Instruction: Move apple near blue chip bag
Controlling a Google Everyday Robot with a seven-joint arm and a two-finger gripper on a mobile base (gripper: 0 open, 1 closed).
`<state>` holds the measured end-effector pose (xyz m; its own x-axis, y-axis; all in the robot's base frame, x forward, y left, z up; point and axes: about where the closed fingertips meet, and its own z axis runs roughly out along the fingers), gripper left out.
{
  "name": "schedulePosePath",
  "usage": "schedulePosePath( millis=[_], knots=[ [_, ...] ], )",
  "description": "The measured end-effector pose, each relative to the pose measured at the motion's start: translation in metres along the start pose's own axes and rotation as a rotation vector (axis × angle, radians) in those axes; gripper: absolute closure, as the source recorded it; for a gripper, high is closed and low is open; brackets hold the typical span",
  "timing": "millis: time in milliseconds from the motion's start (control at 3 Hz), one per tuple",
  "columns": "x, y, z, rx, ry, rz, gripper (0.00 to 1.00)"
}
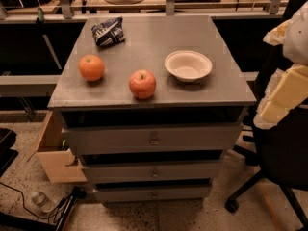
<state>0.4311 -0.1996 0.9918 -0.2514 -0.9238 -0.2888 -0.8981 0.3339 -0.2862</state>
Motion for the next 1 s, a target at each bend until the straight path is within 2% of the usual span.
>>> schedulePosePath(
  millis=[333,667,1000],
  knots=[
    [-0.017,0.03,-0.004,0.039,-0.134,0.078,0.0],
    [-0.012,0.063,0.014,0.068,-0.244,0.131,0.0],
    [-0.015,0.08,0.063,0.065,-0.365,0.133,0.0]
  ],
)
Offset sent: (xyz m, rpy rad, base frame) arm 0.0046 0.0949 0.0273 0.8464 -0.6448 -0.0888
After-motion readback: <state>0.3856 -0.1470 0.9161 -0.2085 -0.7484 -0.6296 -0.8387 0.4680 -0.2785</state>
